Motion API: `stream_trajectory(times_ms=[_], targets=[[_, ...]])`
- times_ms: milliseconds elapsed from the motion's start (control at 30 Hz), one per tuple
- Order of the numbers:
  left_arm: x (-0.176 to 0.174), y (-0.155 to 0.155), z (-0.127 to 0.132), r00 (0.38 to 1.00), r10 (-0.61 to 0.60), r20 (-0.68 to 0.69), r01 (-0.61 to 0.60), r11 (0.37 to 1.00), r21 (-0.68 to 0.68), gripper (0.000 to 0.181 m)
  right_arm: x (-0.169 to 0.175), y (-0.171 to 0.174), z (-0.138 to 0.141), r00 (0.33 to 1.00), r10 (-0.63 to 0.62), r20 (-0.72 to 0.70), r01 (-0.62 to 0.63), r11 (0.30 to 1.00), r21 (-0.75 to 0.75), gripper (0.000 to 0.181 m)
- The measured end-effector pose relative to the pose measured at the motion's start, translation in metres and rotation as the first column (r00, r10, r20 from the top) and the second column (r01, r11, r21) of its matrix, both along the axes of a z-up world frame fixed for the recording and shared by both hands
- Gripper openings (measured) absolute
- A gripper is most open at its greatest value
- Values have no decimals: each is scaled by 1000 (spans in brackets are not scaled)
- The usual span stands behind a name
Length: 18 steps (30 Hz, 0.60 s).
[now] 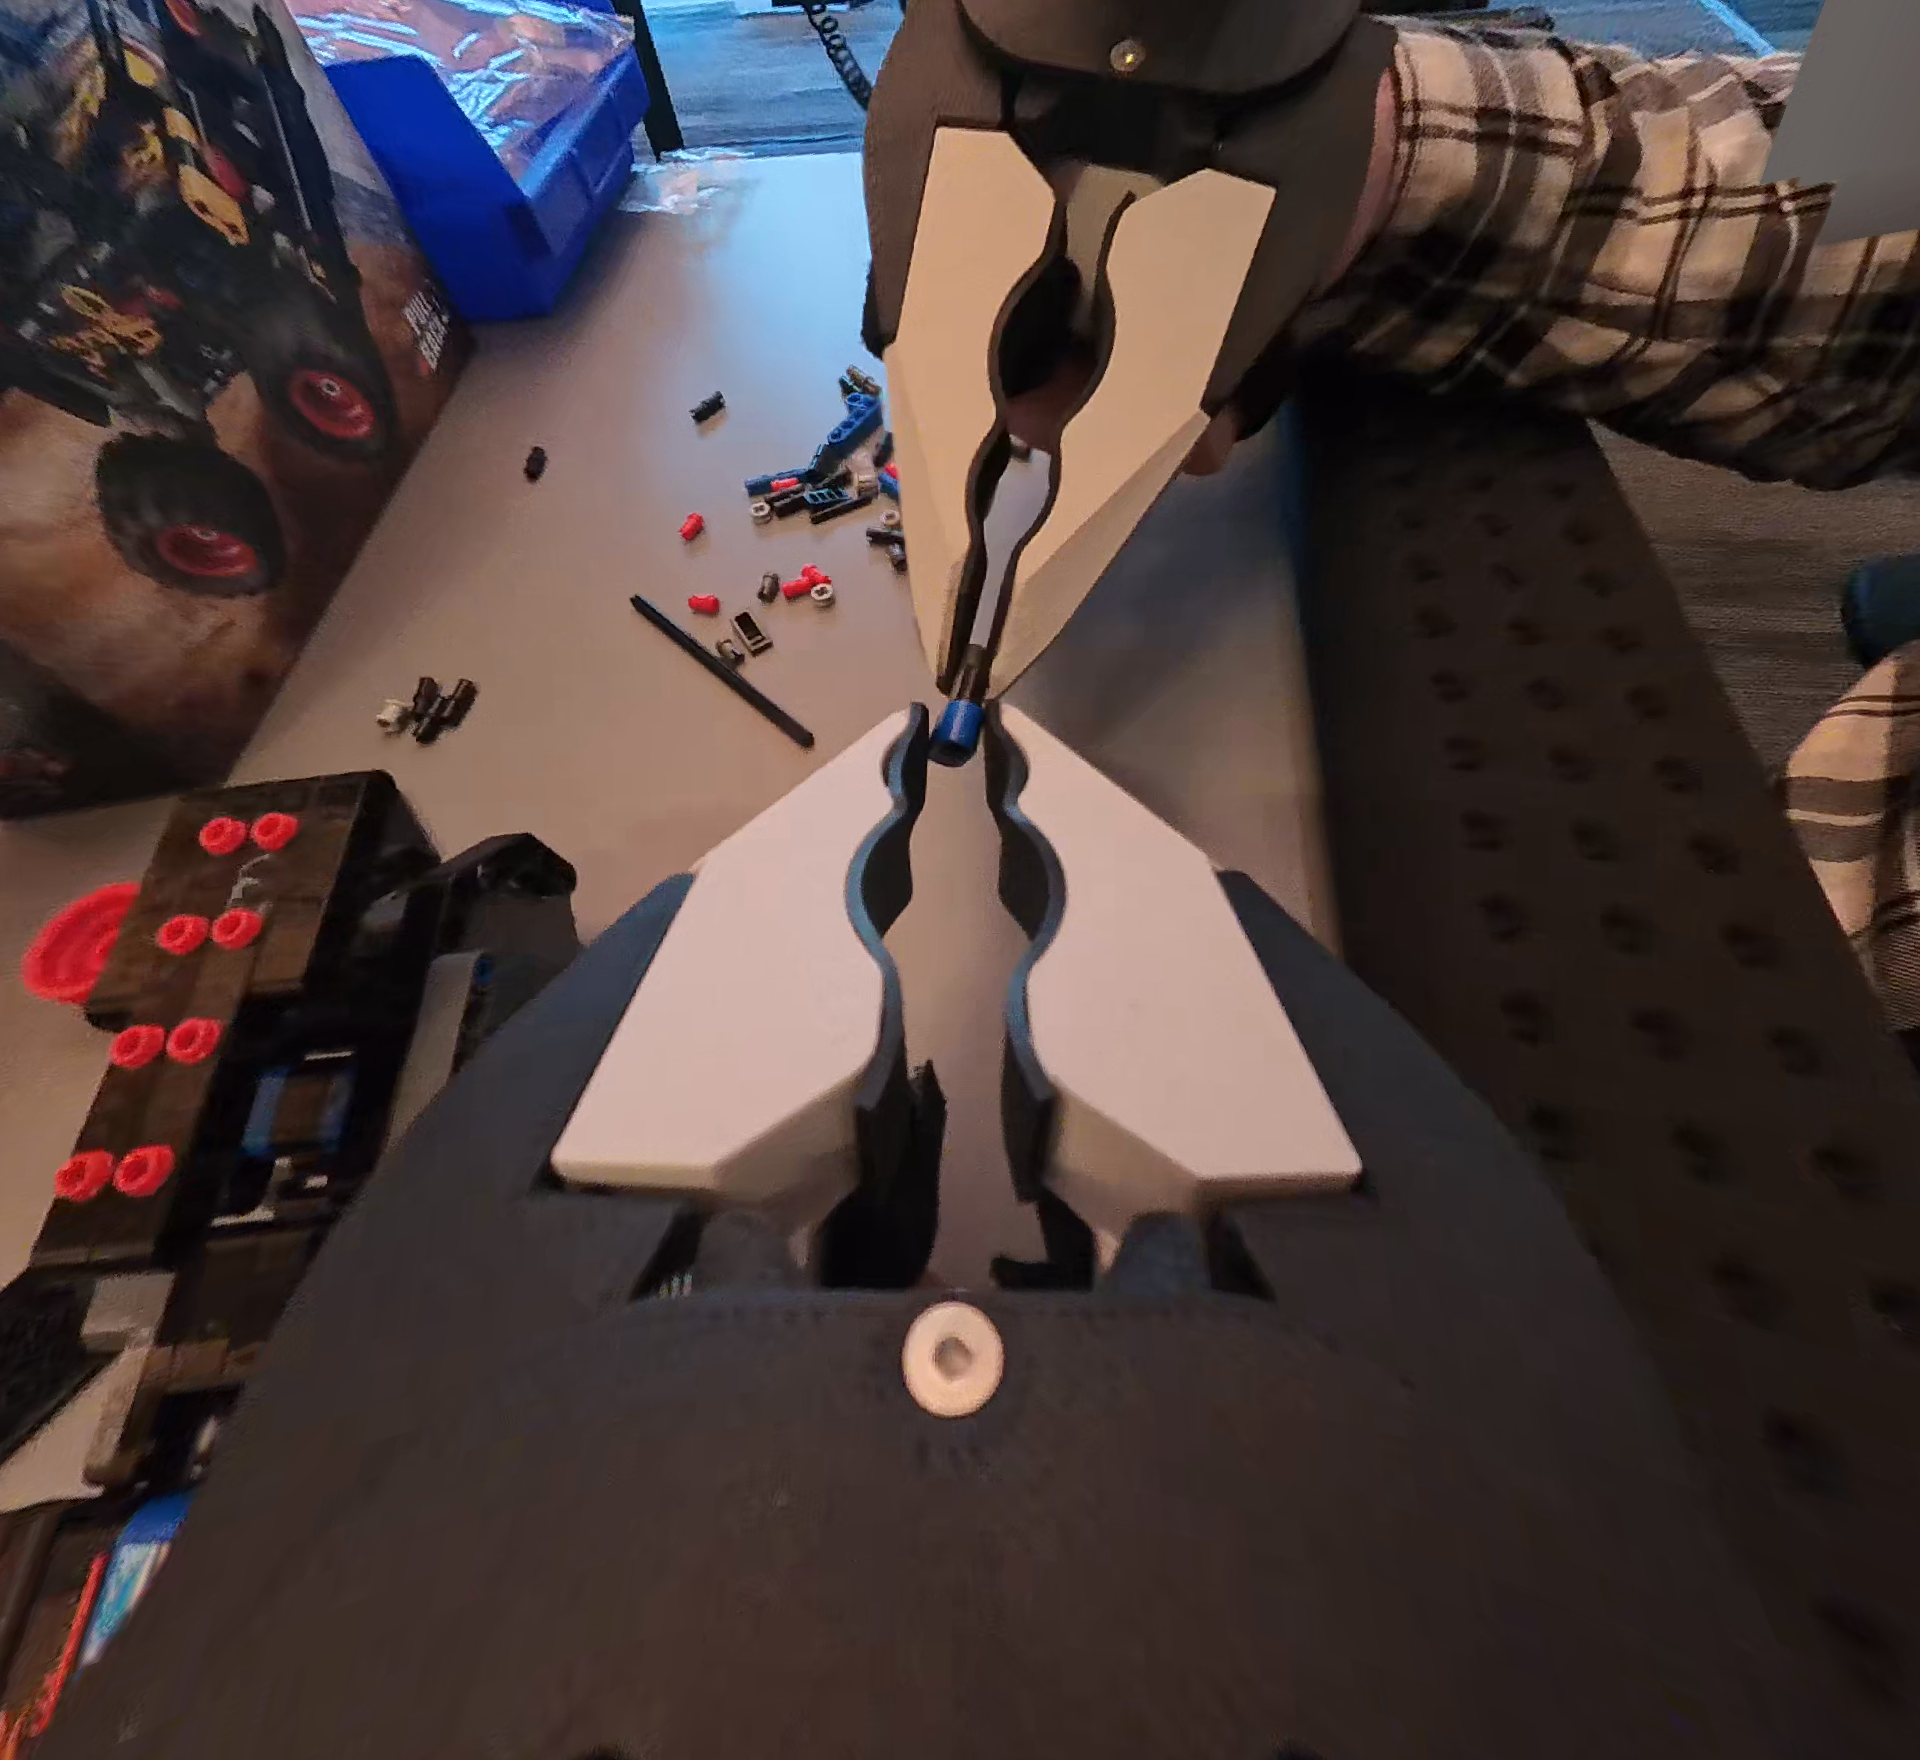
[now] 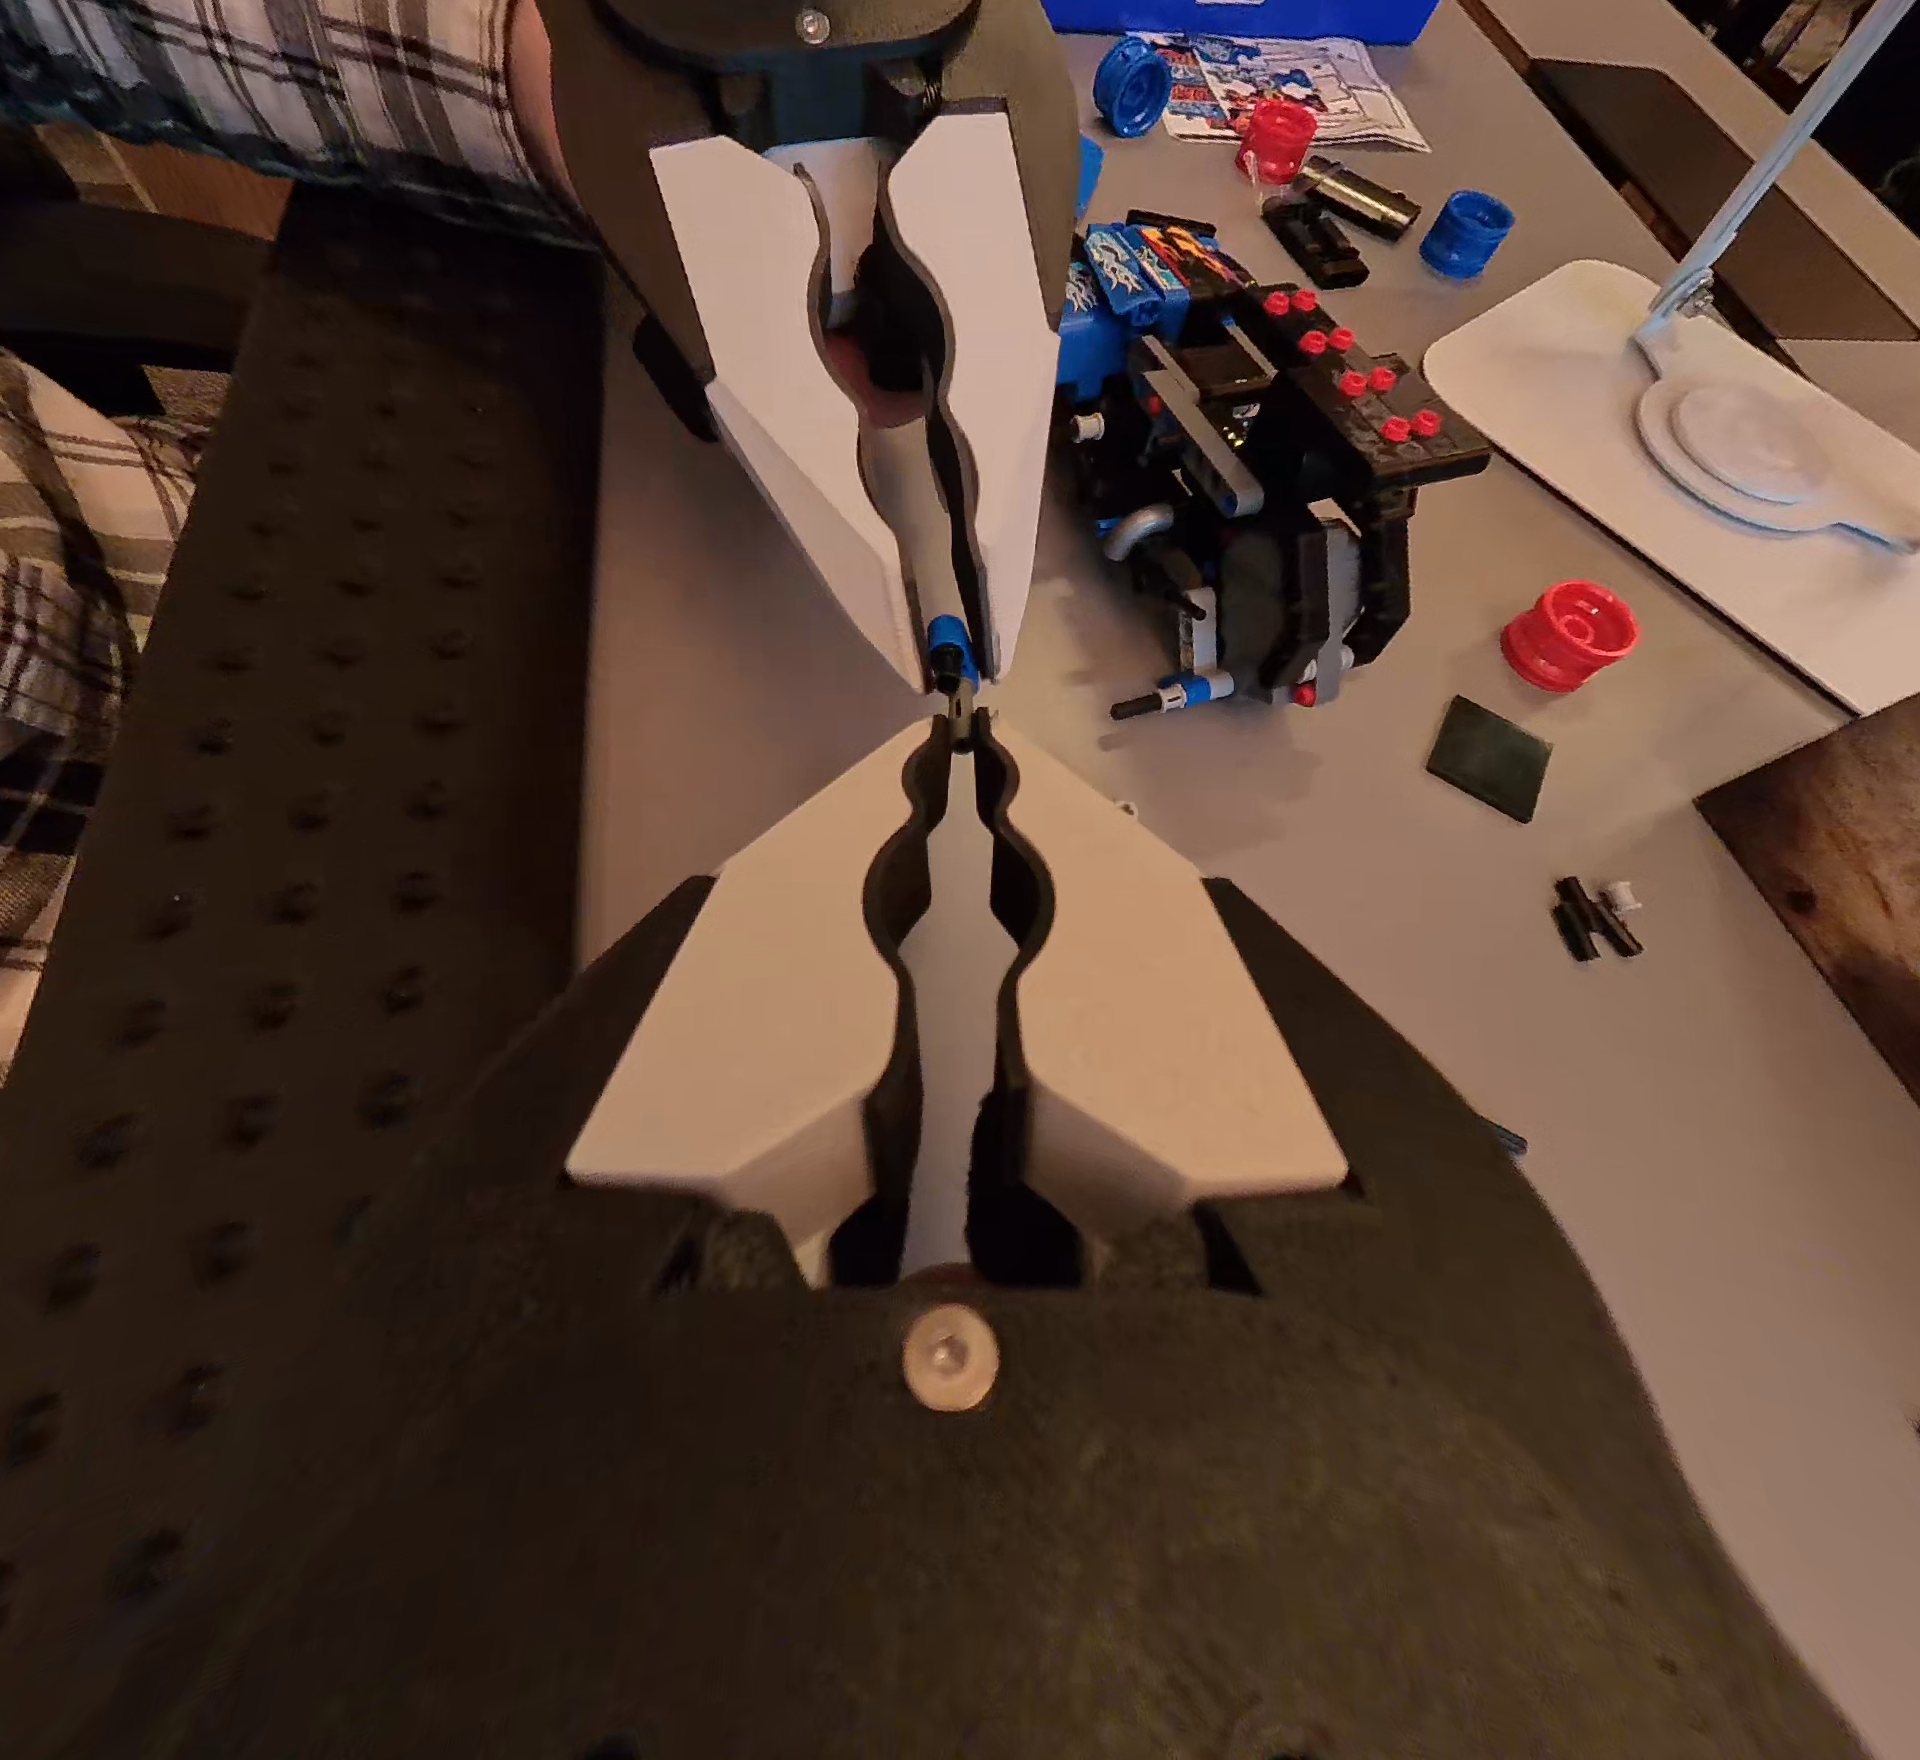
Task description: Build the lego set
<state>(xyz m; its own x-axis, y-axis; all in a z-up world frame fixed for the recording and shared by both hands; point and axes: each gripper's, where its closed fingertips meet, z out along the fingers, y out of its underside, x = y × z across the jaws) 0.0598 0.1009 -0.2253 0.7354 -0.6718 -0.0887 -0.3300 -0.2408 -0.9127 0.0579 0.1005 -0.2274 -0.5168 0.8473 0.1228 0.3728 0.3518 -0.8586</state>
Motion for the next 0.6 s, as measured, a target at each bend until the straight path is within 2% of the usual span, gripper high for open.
stream_trajectory(times_ms=[167, 300, 533, 600], targets=[[-1, 2, 8, 999, 13, 39, -14, 1000, 23, 9, -2, 2, 8, 1000, -19, -10, 18, 996, -82, 2], [-3, 4, 8, 1000, 26, 14, -26, 999, 44, 20, -3, 7, 20, 998, -47, -39, 40, 985, -168, 2], [-5, 5, 13, 999, 37, -1, -36, 995, 88, 5, -2, 3, 24, 999, -30, -45, 20, 978, -208, 2], [-6, 6, 15, 999, 43, 10, -43, 995, 95, 9, -2, 3, 23, 999, -30, -41, 21, 978, -207, 2]])
